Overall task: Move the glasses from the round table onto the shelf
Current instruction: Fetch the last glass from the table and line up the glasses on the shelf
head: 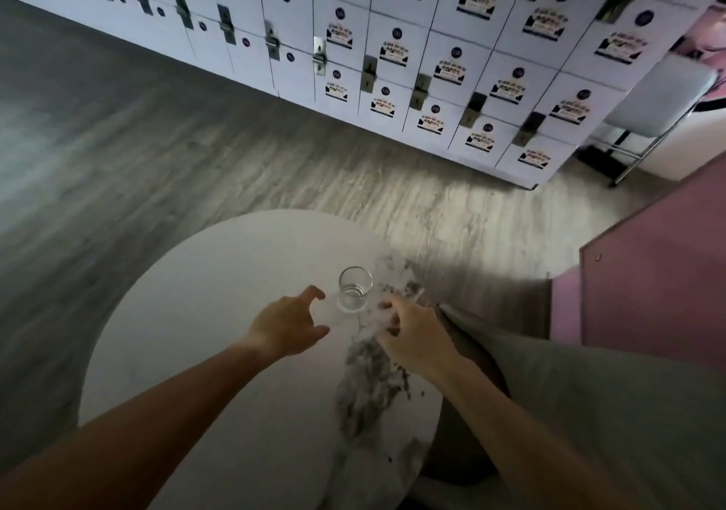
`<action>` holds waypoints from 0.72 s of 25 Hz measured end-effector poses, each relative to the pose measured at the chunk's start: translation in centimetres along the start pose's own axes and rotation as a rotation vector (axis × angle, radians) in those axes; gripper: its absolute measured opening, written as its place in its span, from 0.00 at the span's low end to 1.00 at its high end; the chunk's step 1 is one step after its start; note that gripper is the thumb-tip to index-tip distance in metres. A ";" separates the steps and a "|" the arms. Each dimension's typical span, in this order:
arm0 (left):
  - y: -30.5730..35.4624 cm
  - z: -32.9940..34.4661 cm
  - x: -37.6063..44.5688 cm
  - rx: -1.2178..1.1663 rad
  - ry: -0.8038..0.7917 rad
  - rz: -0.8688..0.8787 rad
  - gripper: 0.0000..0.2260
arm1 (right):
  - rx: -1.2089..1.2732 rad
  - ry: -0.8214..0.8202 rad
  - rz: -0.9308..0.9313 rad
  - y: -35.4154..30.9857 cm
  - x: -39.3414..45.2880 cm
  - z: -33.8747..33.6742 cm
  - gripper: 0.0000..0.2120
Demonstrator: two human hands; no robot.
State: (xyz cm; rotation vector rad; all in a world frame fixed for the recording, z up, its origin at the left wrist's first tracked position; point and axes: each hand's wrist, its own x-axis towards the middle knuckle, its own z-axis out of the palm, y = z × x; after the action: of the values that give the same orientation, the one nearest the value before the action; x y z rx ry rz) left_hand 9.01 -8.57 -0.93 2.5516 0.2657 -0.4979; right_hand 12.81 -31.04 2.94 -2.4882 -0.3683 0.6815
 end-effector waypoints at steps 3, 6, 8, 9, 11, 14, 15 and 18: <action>-0.1 1.4 2.0 -0.063 0.013 0.022 0.29 | 0.001 0.083 -0.044 0.3 1.9 1.4 0.25; -0.2 2.8 3.5 -0.124 0.017 0.047 0.31 | -0.042 0.129 -0.100 0.6 3.5 2.5 0.23; -0.2 3.7 3.9 -0.175 0.015 0.047 0.31 | -0.066 0.148 -0.133 0.7 4.3 2.9 0.21; -0.3 4.2 4.1 -0.198 0.020 0.049 0.31 | -0.072 0.165 -0.147 0.8 4.6 3.2 0.19; -0.5 4.9 4.5 -0.226 0.040 0.062 0.31 | -0.068 0.200 -0.160 0.8 5.2 3.7 0.16; -0.6 5.2 5.0 -0.232 0.053 0.090 0.30 | -0.055 0.225 -0.176 0.7 5.7 3.8 0.12; -0.4 5.2 5.2 -0.233 0.053 0.097 0.30 | -0.056 0.227 -0.183 0.6 5.7 3.7 0.11; 1.0 4.5 5.3 -0.233 0.028 0.145 0.32 | -0.040 0.244 -0.171 0.5 4.7 2.8 0.08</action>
State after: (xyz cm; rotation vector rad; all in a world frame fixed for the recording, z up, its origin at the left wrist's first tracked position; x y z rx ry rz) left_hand 12.82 -11.27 -6.19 2.3314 0.1382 -0.3543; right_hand 15.31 -28.53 -1.21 -2.5048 -0.4982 0.3013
